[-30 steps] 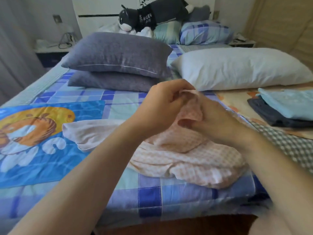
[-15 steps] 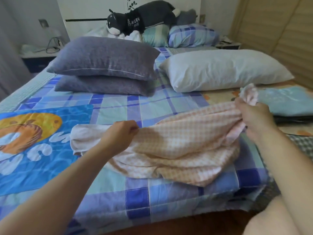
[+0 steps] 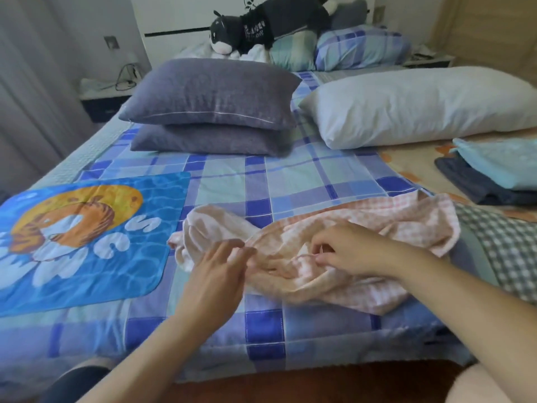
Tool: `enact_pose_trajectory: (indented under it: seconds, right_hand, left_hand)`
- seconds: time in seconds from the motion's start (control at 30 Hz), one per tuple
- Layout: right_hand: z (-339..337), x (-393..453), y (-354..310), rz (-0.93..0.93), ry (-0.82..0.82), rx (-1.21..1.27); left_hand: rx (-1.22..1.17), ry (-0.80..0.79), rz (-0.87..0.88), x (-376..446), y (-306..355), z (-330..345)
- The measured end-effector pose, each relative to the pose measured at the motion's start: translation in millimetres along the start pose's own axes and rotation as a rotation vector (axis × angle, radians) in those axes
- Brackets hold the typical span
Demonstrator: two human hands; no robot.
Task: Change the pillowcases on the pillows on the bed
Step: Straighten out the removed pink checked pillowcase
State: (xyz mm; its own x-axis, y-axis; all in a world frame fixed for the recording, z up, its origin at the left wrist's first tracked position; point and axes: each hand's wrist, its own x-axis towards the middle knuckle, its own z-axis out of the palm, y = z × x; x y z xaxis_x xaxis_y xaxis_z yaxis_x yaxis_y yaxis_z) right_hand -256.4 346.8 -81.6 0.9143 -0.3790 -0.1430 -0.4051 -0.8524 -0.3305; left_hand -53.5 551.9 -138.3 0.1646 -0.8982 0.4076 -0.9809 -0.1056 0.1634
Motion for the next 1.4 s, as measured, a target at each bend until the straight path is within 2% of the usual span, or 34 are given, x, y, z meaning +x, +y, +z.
enact_pose_trajectory:
  seconds: [0.07, 0.13, 0.23, 0.27, 0.3, 0.33, 0.4, 0.43, 0.47, 0.5, 0.53, 0.57, 0.6, 0.63, 0.7, 0.77, 0.8, 0.83, 0.87, 0.9, 0.97, 1.1, 1.17, 1.2, 1.27, 1.33, 1.4]
  right_hand:
    - [-2.4, -7.2, -9.3, -0.049, -0.041, 0.021]
    - [-6.5, -15.3, -18.2, -0.054, -0.061, 0.038]
    - [-15.4, -31.1, -22.0, -0.012, -0.122, 0.087]
    - [-17.3, -36.2, -19.4, -0.001, -0.152, 0.076]
    - [-19.2, -40.2, -14.1, 0.017, -0.164, 0.036]
    - [-22.9, -43.0, -8.4, 0.059, -0.153, -0.046]
    - [-31.7, -43.4, 13.3, 0.218, -0.09, -0.285]
    - [-38.5, -43.8, 22.5, 0.34, -0.049, -0.378]
    - [-44.8, -44.3, 30.8, 0.455, -0.023, -0.432]
    - [-48.5, -44.6, 39.0, 0.557, 0.005, -0.468]
    - [-47.8, -44.6, 44.8, 0.649, 0.016, -0.496]
    - [-45.5, -43.4, 45.8, 0.716, 0.03, -0.525]
    - [-39.6, -41.3, 44.2, 0.732, 0.05, -0.57]
    - [-30.7, -38.5, 39.8, 0.688, 0.105, -0.617]
    - [-14.1, -29.6, 24.6, 0.422, 0.347, -0.61]
    - [-5.1, -17.1, 5.2, 0.134, 0.589, -0.431]
    - [-0.7, -10.9, -3.0, 0.0, 0.614, -0.332]
    - [4.3, -5.2, -9.5, -0.109, 0.572, -0.258]
    - [10.9, -0.3, -12.5, -0.176, 0.494, -0.226]
    - [18.2, 2.9, -13.1, -0.197, 0.416, -0.224]
    - [30.7, 7.6, -4.2, -0.146, 0.303, -0.256]
    - [27.8, 18.7, 11.1, -0.008, 0.298, -0.289]
    - [16.8, 24.6, 18.4, 0.092, 0.325, -0.265]
    - [10.6, 25.2, 24.1, 0.173, 0.336, -0.236]
    - [3.0, 21.2, 36.2, 0.292, 0.311, -0.233]
    - [3.2, 17.6, 43.3, 0.333, 0.284, -0.255]
    - [8.3, 19.0, 41.5, 0.258, 0.392, -0.269]
  left_hand:
    - [0.141, -0.061, -0.119, 3.0, -35.3, -1.0]
    - [0.082, -0.208, -0.136, 7.4, -58.8, -8.8]
    - [0.034, -0.348, 0.129, 4.0, -77.2, -18.8]
    - [0.057, -0.325, 0.201, 5.2, -82.3, -20.6]
    - [0.074, -0.266, 0.185, 11.1, -85.9, -25.7]
    - [0.054, -0.173, 0.057, 19.9, -91.2, -29.1]
    - [-0.149, 0.002, -0.481, 48.2, -97.2, -43.0]
    - [-0.419, 0.048, -0.729, 63.5, -101.1, -52.8]
    - [-0.765, 0.018, -0.922, 76.8, -103.0, -61.9]
    - [-1.067, -0.1, -1.058, 86.3, -97.5, -70.1]
    - [-1.212, -0.253, -1.12, 91.0, -89.9, -74.0]
    - [-1.246, -0.396, -1.13, 91.9, -80.2, -73.6]
    - [-1.229, -0.462, -1.129, 91.4, -73.3, -68.1]
    - [-1.217, -0.451, -1.14, 91.5, -68.1, -61.6]
    - [-1.297, -0.252, -1.182, 92.9, -74.1, -47.4]
    - [-1.427, 0.16, -1.234, 93.4, -94.7, -40.5]
    - [-1.476, 0.379, -1.225, 93.1, -101.7, -40.1]
    - [-1.452, 0.52, -1.177, 89.1, -103.7, -38.9]
    - [-1.358, 0.571, -1.11, 83.6, -99.8, -37.8]
    - [-1.188, 0.551, -1.048, 76.9, -89.0, -36.6]
    - [-0.778, 0.454, -0.875, 55.7, -66.7, -24.2]
    - [-0.062, 0.299, -0.287, 18.4, -21.8, -2.7]
    - [0.185, 0.139, -0.115, 17.2, -23.1, 4.4]
    - [0.251, 0.044, -0.15, 20.2, -29.8, 4.8]
    - [0.28, -0.186, -0.38, 29.4, -50.5, 0.5]
    - [0.249, -0.417, -0.585, 36.1, -61.8, -7.3]
    - [0.199, -0.423, -0.628, 37.0, -58.5, -11.2]
